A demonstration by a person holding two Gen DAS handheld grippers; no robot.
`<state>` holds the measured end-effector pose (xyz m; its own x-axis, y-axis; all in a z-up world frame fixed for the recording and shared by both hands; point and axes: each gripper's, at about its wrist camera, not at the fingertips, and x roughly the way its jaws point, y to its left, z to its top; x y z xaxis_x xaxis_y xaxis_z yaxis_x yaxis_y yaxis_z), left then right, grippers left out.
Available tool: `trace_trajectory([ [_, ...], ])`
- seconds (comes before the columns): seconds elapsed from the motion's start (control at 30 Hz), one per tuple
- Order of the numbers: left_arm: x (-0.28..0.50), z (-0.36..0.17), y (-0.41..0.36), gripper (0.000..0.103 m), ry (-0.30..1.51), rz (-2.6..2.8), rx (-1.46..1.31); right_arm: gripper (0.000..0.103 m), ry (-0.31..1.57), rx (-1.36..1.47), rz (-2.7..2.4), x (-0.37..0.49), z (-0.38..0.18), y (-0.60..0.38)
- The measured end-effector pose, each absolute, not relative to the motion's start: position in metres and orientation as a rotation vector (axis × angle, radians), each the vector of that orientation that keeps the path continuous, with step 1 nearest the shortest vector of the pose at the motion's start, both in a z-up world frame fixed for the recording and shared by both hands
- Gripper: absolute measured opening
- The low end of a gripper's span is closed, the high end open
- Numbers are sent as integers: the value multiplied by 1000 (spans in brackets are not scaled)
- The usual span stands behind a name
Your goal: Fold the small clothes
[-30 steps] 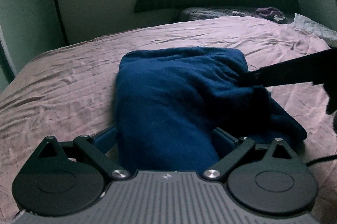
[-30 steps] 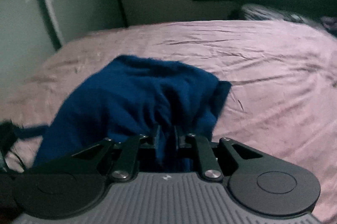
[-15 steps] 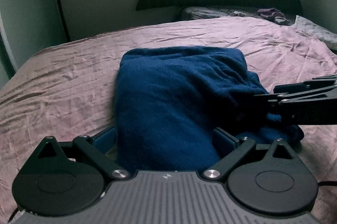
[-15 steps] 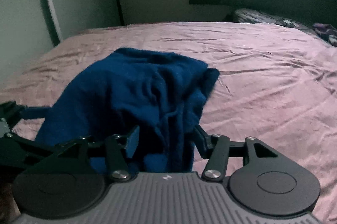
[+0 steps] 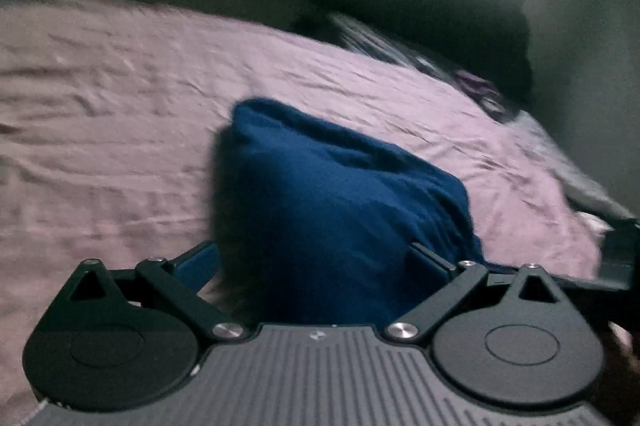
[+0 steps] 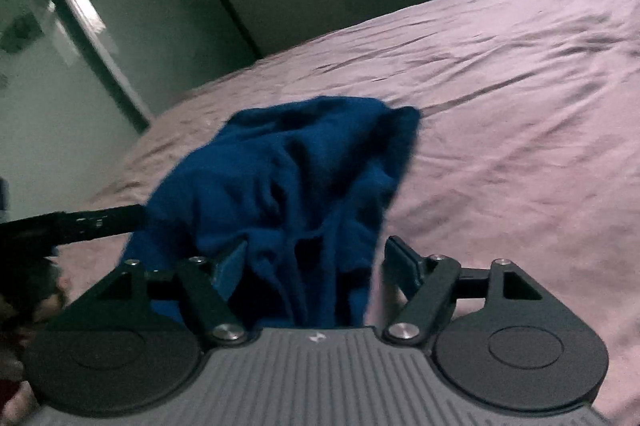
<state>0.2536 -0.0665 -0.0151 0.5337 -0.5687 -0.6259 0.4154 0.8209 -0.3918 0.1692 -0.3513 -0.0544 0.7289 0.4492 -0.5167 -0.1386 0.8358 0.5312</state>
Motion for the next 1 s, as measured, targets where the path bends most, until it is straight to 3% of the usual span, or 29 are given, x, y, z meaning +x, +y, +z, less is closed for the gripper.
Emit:
trace_trajectory([
  [0.23,274,-43,-81,99,822,-714,-247,76,639,622,478,210,-67,-346],
  [0.27,274,-44,-82,93,814,-711,-246,76,636,628,481,213,-68,-344],
  [0.33,274,-45,-84,75,803,-690,-222,66,642,618,462,215,-68,-342],
  [0.37,273,-44,-84,68,799,-681,-207,48,651,605,439,215,-68,-342],
  [0.4,274,-44,-83,58,800,-681,-212,39,656,613,430,215,-69,-343],
  [0.43,274,-43,-81,54,802,-681,-229,36,655,645,437,214,-70,-344],
  [0.5,272,-40,-75,35,791,-675,-242,32,647,679,431,211,-71,-345],
  [0.57,268,-34,-72,30,770,-670,-235,30,634,695,425,210,-67,-342],
  [0.8,255,17,-41,29,626,-608,-196,29,562,663,481,216,-19,-315],
  [1.0,268,57,2,33,659,-551,-198,29,514,691,567,240,16,-282],
])
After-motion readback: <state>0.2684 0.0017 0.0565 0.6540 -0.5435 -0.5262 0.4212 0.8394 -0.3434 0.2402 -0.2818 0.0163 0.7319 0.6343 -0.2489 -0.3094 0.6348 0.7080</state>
